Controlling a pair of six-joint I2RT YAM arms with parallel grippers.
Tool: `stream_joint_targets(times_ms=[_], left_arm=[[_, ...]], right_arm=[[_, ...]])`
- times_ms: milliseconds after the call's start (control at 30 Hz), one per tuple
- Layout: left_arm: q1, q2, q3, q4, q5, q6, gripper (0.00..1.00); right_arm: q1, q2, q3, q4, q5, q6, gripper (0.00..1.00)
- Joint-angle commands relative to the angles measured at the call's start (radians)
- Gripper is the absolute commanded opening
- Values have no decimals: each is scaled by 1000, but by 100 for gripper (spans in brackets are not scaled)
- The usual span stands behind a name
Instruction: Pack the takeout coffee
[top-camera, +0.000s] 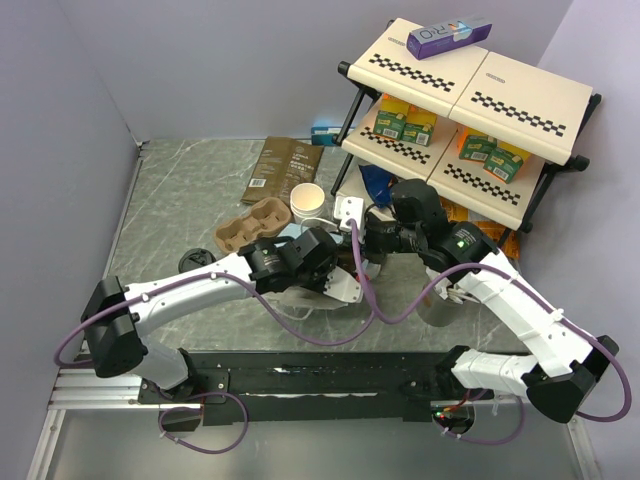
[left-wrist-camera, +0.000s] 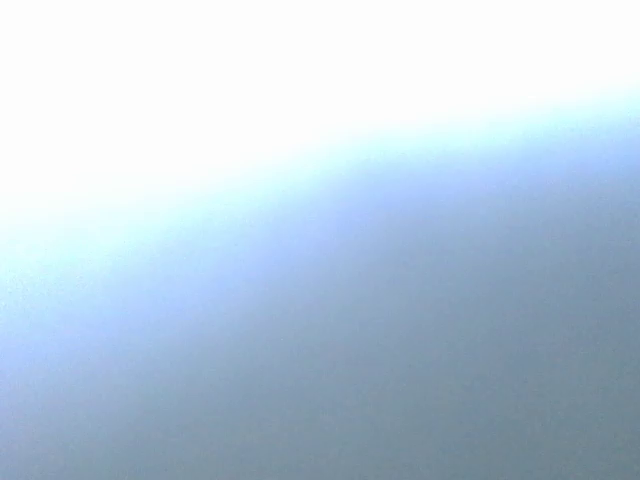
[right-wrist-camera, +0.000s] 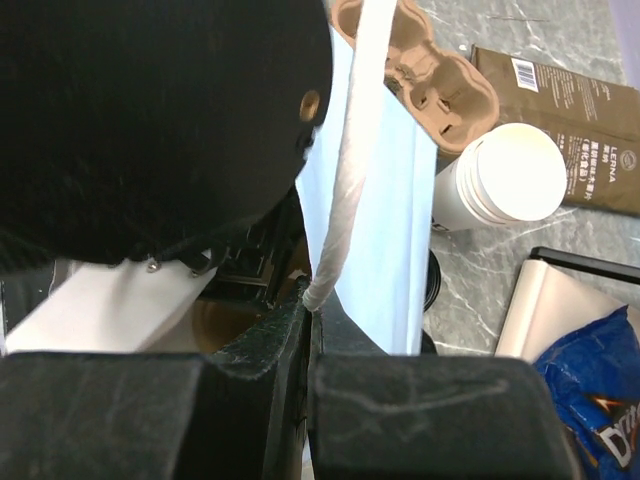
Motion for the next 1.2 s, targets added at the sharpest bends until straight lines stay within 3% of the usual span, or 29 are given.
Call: stream_joint_targets(times_ms=[0,600,1167], left_arm=[[-13,21,-12,-13,-100,23,1],[-32,-15,-79,191,-148,-31,1],[-26,14,-153,261,-177,-95,1]], right_arm=[[14,-21,0,28,-29,23,0],[15,-20,-20,14,-82,98,0],[17,-17,-2,-60,-167,227,0]])
